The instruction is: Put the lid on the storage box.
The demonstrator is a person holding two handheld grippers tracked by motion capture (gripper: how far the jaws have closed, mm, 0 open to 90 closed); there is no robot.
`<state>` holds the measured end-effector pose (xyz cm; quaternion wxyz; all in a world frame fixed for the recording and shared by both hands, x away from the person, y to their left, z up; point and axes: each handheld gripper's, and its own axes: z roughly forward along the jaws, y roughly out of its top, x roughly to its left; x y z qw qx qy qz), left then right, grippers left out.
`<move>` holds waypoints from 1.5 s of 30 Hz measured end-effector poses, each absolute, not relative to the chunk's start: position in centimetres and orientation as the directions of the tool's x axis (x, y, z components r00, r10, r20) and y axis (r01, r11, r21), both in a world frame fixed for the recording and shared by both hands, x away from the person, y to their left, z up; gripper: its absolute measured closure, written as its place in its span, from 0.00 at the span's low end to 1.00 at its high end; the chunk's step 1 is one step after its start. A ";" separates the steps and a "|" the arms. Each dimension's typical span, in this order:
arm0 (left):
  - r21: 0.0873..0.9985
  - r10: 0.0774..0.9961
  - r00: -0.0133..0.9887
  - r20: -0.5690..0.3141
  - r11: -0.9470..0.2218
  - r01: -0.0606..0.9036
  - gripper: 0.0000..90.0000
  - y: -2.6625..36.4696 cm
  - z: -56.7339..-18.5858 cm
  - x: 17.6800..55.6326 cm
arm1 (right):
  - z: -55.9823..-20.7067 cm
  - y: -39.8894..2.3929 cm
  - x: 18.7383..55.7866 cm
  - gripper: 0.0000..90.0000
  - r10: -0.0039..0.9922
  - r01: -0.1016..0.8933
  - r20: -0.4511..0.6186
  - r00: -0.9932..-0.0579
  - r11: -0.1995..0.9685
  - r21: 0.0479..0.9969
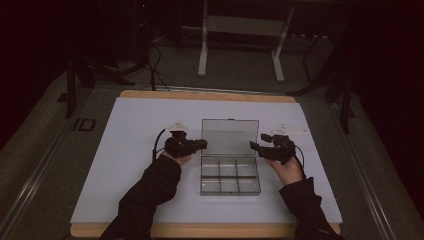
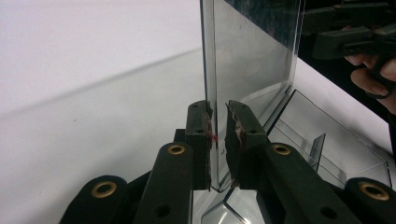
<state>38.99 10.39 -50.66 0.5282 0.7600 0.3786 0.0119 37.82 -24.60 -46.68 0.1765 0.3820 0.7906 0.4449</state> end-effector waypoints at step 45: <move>0.842 0.595 0.760 -0.263 -0.243 0.482 0.90 11.0 -48.1 36.0 | -45.9 -26.5 35.1 0.93 0.684 0.404 0.073 -0.725 0.337 0.850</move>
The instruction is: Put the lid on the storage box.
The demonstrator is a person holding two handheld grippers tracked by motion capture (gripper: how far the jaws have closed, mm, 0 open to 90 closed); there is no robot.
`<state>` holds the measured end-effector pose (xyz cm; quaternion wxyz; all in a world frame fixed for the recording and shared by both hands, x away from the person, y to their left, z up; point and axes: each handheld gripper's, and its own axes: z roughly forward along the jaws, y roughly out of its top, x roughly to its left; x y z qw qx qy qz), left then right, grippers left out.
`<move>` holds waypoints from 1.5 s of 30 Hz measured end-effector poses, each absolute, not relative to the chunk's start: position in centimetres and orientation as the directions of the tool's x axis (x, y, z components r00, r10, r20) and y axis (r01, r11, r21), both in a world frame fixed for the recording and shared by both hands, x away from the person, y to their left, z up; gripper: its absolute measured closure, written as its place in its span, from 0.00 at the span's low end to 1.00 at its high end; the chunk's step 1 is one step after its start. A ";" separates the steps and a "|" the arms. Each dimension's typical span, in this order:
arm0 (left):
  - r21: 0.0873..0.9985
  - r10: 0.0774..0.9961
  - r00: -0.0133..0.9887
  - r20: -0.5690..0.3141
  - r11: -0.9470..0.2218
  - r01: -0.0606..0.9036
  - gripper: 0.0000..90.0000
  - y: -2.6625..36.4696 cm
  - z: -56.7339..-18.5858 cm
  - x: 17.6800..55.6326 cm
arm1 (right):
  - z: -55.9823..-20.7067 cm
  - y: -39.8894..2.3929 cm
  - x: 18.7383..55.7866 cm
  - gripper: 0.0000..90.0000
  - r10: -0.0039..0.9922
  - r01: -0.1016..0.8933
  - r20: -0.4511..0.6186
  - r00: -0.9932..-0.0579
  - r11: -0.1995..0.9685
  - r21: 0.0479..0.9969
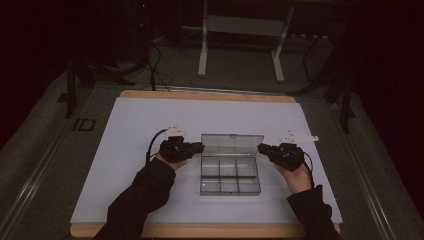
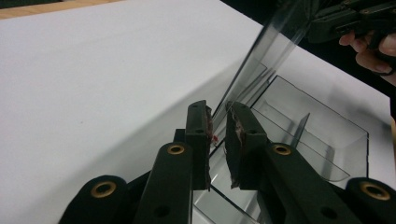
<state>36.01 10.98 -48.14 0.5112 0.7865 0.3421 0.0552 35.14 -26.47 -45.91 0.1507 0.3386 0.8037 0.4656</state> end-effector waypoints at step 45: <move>0.807 0.578 0.789 -0.208 -0.354 0.472 0.80 11.3 -51.0 32.0 | -50.0 -28.5 31.8 0.91 0.573 0.419 0.142 -0.807 0.387 0.821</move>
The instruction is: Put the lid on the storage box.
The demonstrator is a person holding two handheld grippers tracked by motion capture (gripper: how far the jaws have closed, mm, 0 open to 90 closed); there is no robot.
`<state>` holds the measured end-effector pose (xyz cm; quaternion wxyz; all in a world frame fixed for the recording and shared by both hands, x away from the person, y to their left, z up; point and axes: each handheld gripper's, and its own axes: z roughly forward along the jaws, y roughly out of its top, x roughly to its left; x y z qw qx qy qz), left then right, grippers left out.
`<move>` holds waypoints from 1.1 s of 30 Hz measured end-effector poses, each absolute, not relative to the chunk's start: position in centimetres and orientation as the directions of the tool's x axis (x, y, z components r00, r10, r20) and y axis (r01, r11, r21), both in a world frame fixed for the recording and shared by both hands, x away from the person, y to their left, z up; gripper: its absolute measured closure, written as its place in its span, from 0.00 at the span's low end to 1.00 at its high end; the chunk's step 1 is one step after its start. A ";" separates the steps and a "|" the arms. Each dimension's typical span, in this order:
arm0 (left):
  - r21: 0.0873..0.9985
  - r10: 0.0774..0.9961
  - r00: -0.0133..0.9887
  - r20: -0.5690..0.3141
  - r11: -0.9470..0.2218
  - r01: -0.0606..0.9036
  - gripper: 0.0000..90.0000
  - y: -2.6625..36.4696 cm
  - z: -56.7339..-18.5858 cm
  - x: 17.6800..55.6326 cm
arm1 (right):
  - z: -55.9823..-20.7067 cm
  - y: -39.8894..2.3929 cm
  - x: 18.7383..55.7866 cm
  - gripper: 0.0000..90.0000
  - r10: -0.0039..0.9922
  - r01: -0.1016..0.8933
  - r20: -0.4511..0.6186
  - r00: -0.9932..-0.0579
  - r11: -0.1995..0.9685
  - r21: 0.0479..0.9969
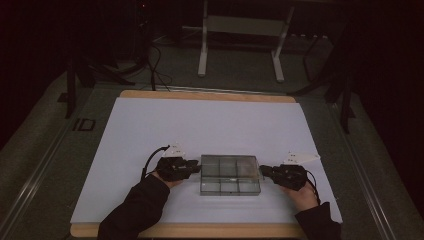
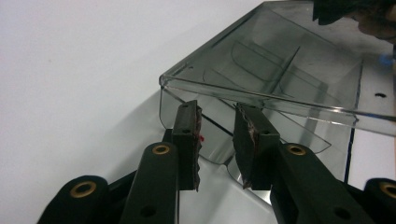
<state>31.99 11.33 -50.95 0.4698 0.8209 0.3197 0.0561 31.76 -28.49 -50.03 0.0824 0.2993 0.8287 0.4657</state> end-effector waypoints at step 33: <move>0.796 0.561 0.783 -0.270 -0.327 0.509 0.12 12.6 -52.0 32.4 | -50.6 -29.0 32.4 0.20 0.631 0.396 0.055 -0.774 0.415 0.819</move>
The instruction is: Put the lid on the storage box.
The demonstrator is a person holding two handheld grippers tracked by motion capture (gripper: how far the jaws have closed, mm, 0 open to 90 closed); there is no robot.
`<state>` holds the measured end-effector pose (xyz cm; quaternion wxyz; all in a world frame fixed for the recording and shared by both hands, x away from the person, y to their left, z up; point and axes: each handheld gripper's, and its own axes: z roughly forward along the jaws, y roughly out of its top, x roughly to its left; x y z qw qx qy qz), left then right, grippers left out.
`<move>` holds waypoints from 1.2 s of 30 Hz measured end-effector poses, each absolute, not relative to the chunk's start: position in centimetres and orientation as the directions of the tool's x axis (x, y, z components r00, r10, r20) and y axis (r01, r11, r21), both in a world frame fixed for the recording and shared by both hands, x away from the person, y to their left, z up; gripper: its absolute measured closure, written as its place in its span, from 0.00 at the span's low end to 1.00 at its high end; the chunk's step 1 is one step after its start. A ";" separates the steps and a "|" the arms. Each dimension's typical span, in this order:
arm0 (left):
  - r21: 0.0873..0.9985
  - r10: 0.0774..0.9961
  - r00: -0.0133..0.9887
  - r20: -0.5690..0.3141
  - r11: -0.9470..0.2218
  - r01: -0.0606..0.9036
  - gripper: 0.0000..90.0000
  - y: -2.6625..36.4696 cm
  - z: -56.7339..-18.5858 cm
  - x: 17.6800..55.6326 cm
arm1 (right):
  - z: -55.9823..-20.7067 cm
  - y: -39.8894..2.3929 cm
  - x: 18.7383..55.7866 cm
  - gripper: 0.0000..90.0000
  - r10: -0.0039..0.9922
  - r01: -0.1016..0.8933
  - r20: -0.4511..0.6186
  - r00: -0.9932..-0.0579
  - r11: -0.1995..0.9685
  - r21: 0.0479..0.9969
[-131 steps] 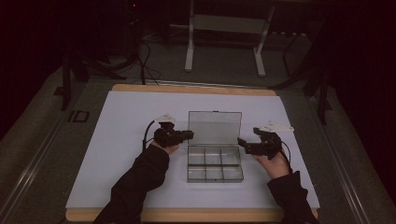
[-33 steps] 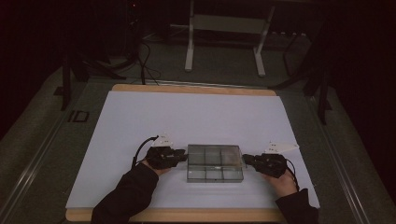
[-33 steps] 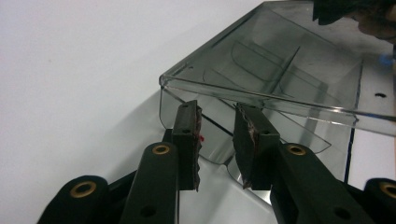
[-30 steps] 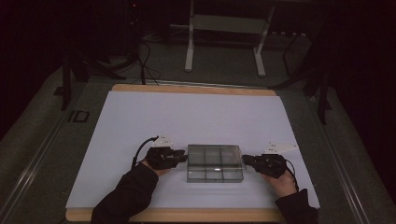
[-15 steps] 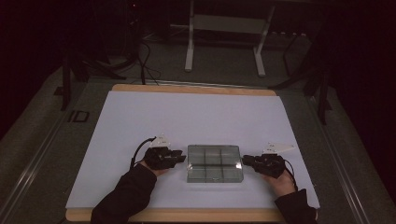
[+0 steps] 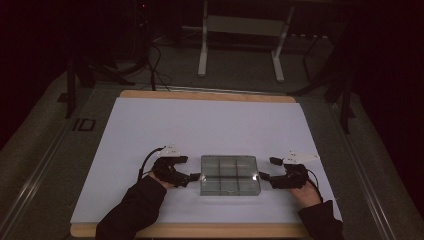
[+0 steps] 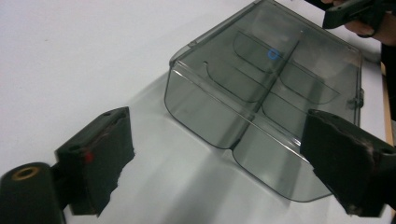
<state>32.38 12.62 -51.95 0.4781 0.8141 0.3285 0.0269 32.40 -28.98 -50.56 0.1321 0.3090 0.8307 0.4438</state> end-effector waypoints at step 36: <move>0.780 0.612 0.777 -0.146 -0.412 0.471 0.03 14.5 -53.2 29.7 | -52.2 -31.2 30.4 0.16 0.707 0.411 -0.036 -0.706 0.450 0.793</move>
